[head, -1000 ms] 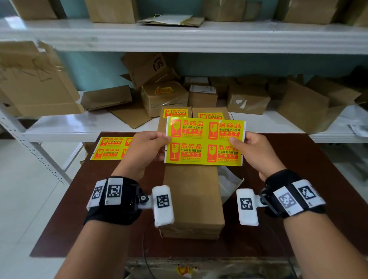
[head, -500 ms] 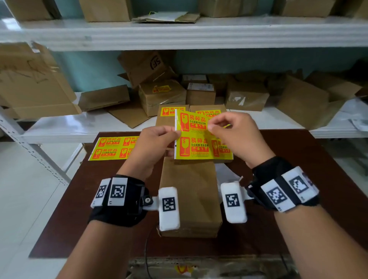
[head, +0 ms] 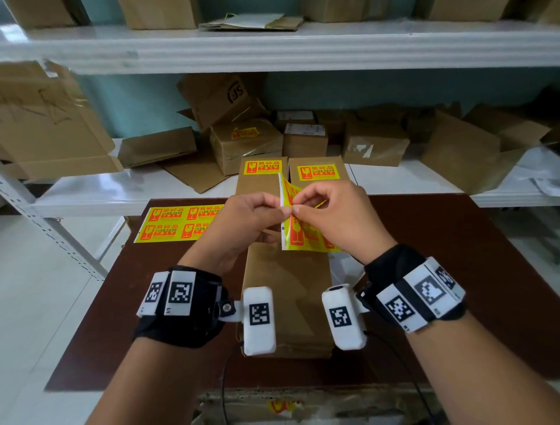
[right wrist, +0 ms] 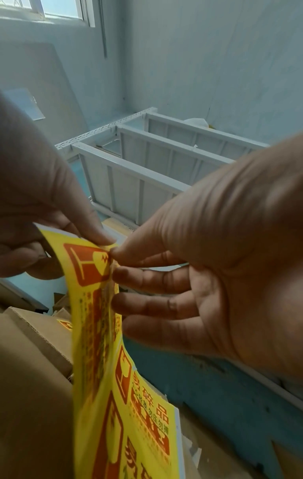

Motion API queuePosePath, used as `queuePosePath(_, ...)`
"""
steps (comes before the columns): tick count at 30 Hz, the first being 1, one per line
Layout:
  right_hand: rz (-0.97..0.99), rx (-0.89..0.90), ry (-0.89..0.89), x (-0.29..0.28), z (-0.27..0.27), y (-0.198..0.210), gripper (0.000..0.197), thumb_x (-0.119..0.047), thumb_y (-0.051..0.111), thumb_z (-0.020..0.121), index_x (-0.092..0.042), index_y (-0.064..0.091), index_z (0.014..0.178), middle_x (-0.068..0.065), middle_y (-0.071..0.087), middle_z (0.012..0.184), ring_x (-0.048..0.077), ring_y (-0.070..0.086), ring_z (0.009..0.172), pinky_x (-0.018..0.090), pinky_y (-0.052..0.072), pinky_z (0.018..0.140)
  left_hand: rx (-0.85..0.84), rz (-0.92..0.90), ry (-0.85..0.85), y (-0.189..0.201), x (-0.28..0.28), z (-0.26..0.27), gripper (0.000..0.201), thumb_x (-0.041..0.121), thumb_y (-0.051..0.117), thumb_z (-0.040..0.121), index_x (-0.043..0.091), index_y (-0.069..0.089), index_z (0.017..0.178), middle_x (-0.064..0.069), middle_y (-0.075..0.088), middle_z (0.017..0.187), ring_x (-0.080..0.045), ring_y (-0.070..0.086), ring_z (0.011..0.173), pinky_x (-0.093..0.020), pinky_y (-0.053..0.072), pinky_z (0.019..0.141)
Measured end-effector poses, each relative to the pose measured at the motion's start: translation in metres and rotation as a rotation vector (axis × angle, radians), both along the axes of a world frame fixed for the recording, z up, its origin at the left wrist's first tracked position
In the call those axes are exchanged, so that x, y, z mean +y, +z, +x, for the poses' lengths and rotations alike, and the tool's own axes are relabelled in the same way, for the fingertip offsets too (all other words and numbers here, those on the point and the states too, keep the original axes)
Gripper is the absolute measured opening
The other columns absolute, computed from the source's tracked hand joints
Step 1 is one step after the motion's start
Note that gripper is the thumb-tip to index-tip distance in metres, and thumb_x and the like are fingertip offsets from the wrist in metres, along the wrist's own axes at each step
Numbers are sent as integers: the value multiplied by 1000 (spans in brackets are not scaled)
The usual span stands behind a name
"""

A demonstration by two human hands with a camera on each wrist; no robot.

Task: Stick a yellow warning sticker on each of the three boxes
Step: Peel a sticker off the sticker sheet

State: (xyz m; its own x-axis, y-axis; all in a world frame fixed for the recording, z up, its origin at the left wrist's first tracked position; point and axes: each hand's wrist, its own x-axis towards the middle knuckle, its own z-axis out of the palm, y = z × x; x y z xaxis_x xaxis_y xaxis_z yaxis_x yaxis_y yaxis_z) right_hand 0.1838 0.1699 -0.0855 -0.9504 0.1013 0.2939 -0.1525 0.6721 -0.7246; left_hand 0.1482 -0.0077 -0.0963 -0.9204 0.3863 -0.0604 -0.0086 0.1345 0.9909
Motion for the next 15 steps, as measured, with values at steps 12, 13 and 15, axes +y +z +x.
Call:
queuePosePath(12,-2,-18,21,-1,-3,-4,8,-34,75,87,-28,79,90,-14,73,84,2,68,77,37,62,74,-20,-8,8,-8,-5,-7,13,22,69,93,13,77,97,-8,76,88,-13,68,82,-28,53,69)
queuePosePath(13,-7,-24,22,-1,-3,-4,9,-34,75,87,-27,79,92,-13,73,84,3,69,77,38,62,74,-25,-1,14,-8,-5,-7,13,21,68,93,14,78,98,-5,75,85,-11,67,80,-28,53,68)
queuePosePath(15,-11,-32,24,-1,-3,-5,11,-35,76,87,-26,80,93,-12,74,85,5,69,79,40,63,74,-30,3,18,-9,-4,-7,13,21,68,93,13,77,98,-3,74,83,-10,66,79,-27,53,67)
